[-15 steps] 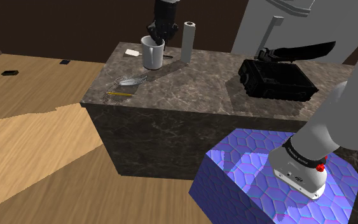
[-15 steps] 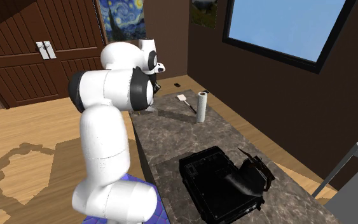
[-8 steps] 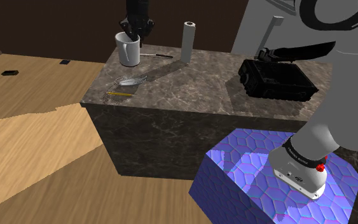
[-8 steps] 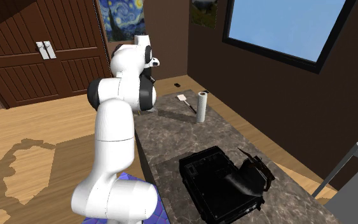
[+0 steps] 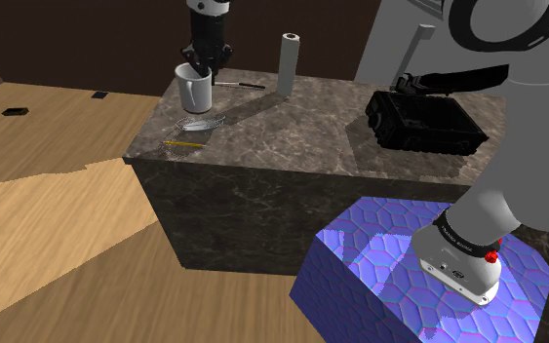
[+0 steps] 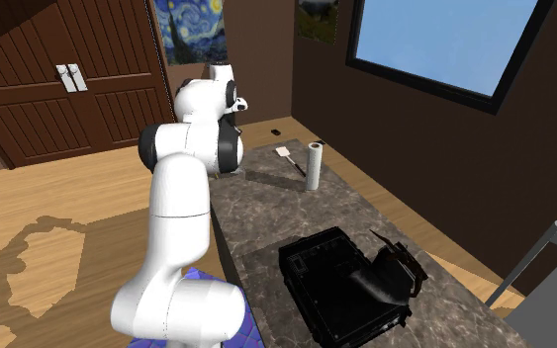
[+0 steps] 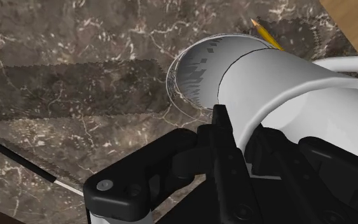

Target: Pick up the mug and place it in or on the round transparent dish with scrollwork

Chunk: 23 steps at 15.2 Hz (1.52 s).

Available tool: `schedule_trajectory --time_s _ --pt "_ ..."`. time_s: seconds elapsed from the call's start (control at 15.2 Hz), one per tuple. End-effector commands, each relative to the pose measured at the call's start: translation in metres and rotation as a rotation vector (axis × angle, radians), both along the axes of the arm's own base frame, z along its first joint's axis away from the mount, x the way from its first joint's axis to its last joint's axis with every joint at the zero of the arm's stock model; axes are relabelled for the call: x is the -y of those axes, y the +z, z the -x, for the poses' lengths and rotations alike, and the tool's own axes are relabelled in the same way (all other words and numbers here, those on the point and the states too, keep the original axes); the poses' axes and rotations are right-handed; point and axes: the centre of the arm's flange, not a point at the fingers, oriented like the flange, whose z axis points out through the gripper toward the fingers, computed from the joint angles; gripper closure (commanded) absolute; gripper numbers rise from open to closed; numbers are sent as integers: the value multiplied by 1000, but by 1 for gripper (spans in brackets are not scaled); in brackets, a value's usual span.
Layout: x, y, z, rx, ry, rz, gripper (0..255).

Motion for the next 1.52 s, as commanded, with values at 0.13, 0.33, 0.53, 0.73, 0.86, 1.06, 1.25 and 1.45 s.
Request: schedule_trajectory --time_s 0.13,0.33,0.53,0.73,0.86,1.06,1.25,1.45 --pt "0 -21 0 1 0 -1 255" --pt "0 -37 0 1 0 -1 255" --pt "0 -53 0 1 0 -1 255" --pt "0 -58 0 1 0 -1 255" --pt "0 -58 0 1 0 -1 255" --pt "0 -58 0 1 0 -1 255" --pt "0 -58 0 1 0 -1 0" --pt "0 -58 0 1 0 -1 0"
